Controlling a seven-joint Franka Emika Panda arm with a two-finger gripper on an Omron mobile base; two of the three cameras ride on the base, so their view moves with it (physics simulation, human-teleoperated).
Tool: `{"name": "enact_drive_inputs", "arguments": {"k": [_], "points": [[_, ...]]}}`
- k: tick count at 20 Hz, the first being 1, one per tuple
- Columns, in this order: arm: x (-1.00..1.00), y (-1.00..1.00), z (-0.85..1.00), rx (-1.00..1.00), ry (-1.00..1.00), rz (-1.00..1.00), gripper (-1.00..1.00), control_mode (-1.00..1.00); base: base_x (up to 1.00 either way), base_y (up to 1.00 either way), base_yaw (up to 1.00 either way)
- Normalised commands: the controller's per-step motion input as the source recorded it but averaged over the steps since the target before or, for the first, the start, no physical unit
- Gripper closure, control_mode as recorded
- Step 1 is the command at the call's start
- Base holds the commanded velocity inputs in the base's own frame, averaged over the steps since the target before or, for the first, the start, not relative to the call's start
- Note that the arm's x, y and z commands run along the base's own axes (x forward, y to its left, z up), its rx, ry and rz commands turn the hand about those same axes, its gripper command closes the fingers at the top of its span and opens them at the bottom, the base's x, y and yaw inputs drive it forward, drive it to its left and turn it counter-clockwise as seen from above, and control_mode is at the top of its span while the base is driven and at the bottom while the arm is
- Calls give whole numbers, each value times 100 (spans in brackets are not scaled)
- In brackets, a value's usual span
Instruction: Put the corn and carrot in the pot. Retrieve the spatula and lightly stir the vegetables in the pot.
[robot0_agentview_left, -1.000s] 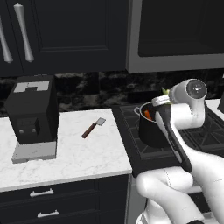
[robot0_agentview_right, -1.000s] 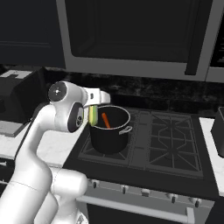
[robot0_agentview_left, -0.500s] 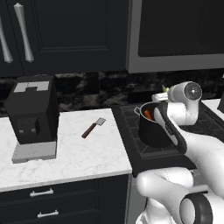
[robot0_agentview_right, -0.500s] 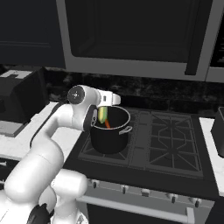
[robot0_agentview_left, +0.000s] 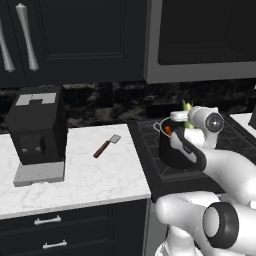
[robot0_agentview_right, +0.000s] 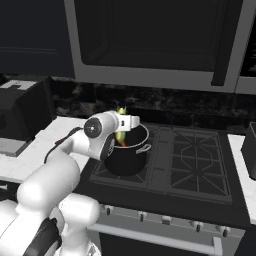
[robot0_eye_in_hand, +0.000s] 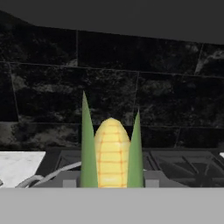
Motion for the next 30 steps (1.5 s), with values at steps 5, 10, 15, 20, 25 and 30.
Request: {"name": "enact_drive_inputs", "arguments": {"k": [5,10,15,20,25,30], "points": [[19,-11,0,1,-2,0,100,-100,0,0,0],[18,-9,-18,5,1,0,100,-100,0,0,0],[23,-16,-3,10,4,0,100,-100,0,0,0],[12,-7,-16,5,4,0,100,-100,0,0,0],[0,0,-17,0,0,0,100,-100,0,0,0],[1,0,-2,0,0,0,100,-100,0,0,0]]}}
